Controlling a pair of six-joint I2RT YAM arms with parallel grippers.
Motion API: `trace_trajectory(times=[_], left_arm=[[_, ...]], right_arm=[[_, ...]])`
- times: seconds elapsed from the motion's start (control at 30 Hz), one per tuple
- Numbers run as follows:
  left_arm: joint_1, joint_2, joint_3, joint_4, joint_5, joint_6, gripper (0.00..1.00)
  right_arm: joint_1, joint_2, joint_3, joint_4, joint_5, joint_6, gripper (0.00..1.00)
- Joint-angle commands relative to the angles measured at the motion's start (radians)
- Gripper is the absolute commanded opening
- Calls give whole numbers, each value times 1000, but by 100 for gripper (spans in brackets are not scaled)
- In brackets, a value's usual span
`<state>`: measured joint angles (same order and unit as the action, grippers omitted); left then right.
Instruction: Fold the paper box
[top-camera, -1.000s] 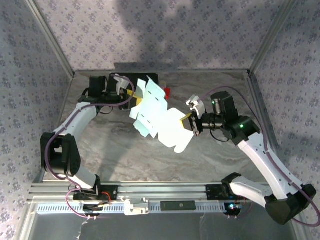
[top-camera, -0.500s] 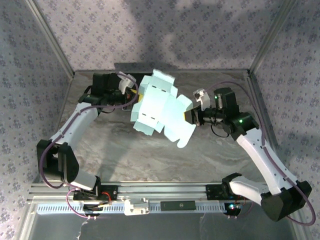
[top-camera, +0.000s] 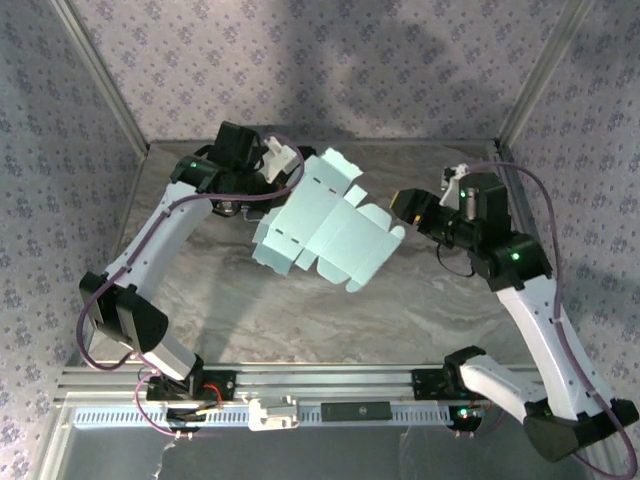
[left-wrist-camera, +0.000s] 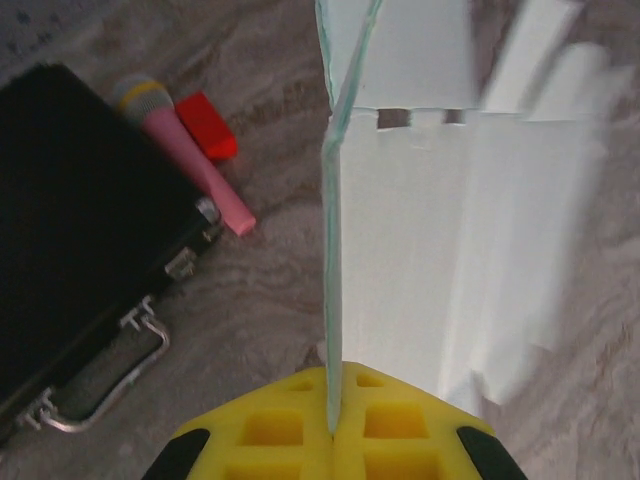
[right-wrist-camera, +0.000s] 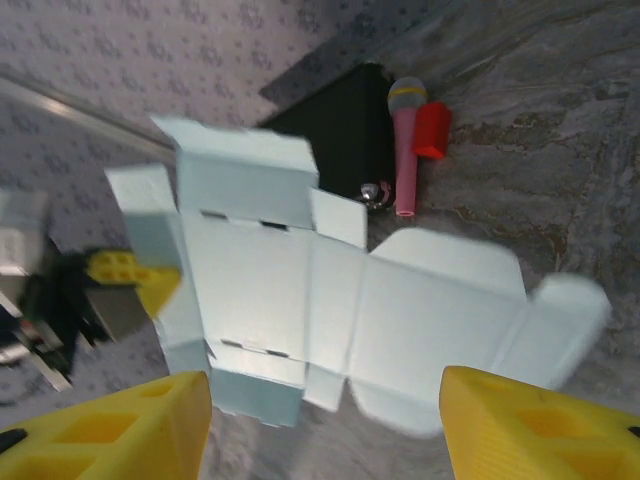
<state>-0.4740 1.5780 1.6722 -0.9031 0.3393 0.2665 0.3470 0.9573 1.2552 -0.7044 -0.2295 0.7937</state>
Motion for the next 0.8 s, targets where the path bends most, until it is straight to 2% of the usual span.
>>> trace_trajectory(times=[0.0,0.1,0.27,0.5,0.63,0.77], left_arm=[[-47,-2,27,-109,-84,70,0],[-82,52,32,-81,-152,90,0],[-169,162,47,38,-367,155,0],[-254,206,7,217,-500,255,0],[-309,215,-35,303,-563,292,0],[-356,224,-81,363,-626,317,0]], right_arm=[[-29,-21,17,-103,46,125,64],[-46,-21,-49,-31,18,175,62],[-37,-13,-245,229,-115,410,58],[23,-8,-299,317,1,625,56],[20,12,-407,481,3,816,56],[16,104,-391,535,-40,882,56]])
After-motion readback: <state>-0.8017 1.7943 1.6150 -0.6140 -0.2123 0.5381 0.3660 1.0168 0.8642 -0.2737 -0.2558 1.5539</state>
